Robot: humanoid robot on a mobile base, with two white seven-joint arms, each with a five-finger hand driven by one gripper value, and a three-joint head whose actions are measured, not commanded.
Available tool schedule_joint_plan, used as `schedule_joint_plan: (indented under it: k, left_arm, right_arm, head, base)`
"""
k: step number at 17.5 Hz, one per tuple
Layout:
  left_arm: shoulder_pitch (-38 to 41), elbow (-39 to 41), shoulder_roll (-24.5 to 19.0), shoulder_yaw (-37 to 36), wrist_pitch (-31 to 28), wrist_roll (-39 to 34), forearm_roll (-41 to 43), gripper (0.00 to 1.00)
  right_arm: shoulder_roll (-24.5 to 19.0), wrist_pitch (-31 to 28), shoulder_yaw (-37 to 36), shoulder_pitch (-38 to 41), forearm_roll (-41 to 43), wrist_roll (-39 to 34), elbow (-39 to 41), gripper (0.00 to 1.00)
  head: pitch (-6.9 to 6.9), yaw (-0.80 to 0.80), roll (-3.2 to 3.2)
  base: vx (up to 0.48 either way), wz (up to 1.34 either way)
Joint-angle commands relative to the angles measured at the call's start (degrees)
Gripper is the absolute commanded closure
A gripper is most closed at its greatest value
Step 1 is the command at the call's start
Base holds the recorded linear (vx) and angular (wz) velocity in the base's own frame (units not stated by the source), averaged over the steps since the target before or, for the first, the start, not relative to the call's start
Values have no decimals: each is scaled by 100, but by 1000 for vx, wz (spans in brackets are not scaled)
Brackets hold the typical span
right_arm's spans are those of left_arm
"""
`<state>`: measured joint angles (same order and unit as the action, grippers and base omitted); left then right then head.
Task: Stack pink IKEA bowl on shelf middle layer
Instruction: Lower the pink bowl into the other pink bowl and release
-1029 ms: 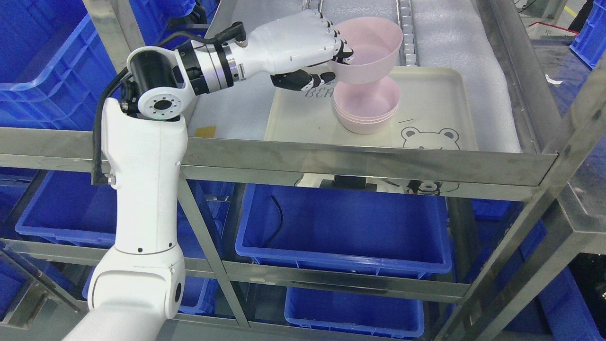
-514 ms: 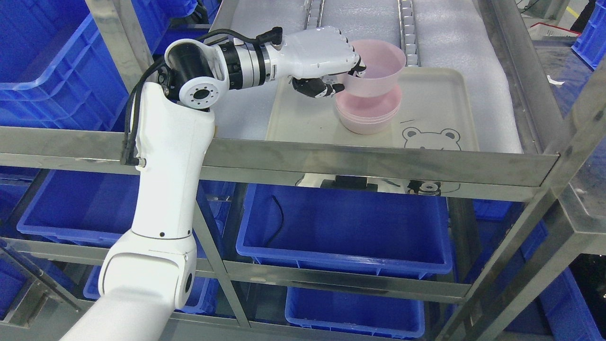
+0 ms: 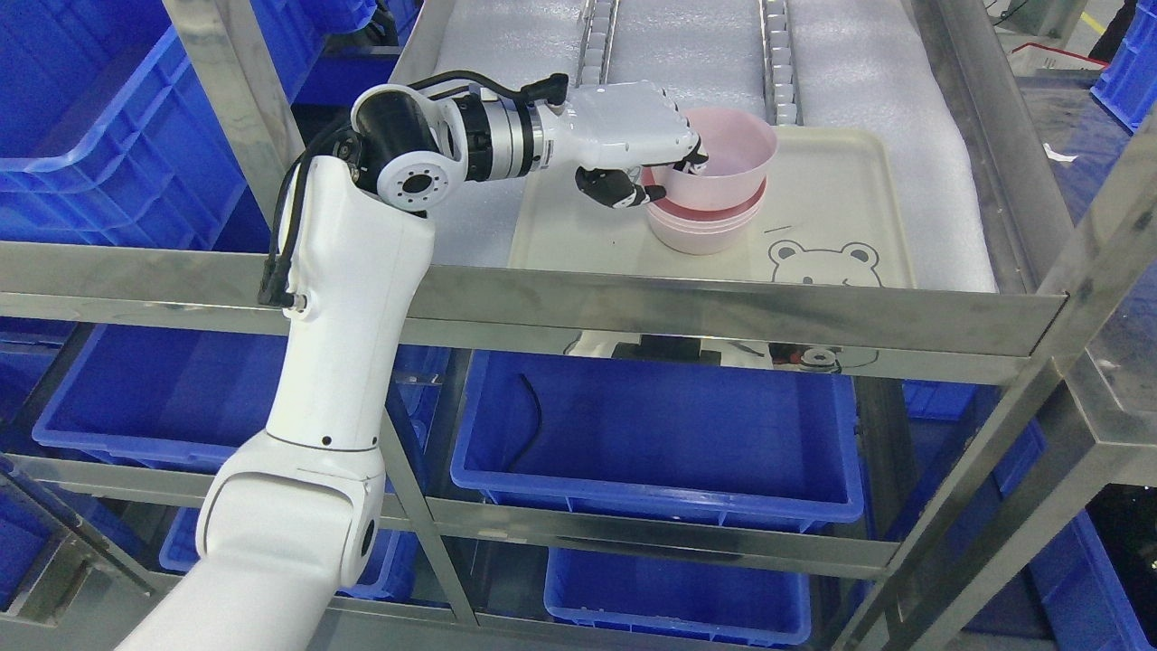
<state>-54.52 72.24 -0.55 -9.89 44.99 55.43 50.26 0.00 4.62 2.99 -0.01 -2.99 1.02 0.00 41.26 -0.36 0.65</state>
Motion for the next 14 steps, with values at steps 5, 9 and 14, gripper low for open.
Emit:
schedule_joint_plan:
  k: [5,9,14]
  left_arm:
    - [-77,-289,-45,92,1,2,45,60]
    - [-217,-298,-45,390,1,-41,28,50]
    - [-252,-263,-45,988,1,-647,-234,18]
  right_arm:
    - [100,3,0,18,0,3,100,0]
    - [100,3,0,27,0,3,100,0]
    - [100,3,0,18,0,3,100,0]
  head:
    - [0,0,0]
    - [0,0,0]
    - [-1,0,0]
  base:
    - [0,0]
    - [0,0]
    - [0,0]
